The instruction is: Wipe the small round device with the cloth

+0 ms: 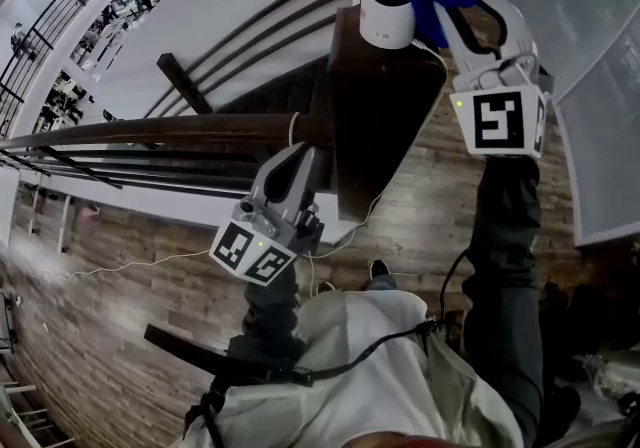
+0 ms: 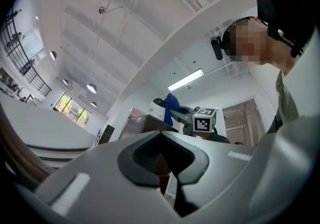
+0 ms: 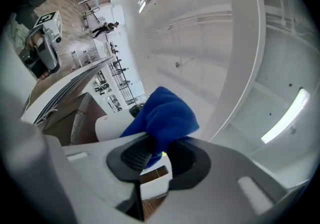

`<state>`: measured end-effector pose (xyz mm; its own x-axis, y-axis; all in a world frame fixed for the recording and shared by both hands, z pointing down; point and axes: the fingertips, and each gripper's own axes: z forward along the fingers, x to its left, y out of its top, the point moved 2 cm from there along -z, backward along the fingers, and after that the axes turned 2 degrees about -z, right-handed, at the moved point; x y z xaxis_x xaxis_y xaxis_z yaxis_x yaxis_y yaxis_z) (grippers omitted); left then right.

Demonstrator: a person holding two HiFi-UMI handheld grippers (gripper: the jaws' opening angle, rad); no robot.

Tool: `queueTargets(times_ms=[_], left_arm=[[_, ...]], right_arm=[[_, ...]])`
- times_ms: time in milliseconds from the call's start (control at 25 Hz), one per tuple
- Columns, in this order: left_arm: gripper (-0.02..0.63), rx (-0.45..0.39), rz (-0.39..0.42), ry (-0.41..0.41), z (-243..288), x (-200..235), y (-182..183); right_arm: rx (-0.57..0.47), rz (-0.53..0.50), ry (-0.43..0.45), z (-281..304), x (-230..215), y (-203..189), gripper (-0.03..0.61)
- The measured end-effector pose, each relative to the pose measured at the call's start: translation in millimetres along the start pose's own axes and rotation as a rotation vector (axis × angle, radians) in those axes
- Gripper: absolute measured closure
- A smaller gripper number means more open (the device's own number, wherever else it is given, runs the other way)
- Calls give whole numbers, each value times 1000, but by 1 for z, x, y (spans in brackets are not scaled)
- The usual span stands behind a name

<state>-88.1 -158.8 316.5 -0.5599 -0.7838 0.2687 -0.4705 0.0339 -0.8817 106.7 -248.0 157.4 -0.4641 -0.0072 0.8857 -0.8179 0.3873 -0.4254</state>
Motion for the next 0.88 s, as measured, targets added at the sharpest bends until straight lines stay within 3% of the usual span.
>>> queueTargets(times_ms=[120,280,560,680,880], left_arm=[[609,7,-3,-7,2,-3,0],[609,8,-4,0,5,0,0],[609,13,-6,-1,10,-4,-3],[609,9,-2,11,9,-6,-3],[609,8,2,37,3,-7,-4]], right_arm=[[-27,36,49,-6,19,-2,492],[-47,81,186,-16,30,-3,492],[-82,203,35,8,-40,3,492],[-152,222,85,27,-41,8,492],[-125,328,161,21,-8,-14,492]])
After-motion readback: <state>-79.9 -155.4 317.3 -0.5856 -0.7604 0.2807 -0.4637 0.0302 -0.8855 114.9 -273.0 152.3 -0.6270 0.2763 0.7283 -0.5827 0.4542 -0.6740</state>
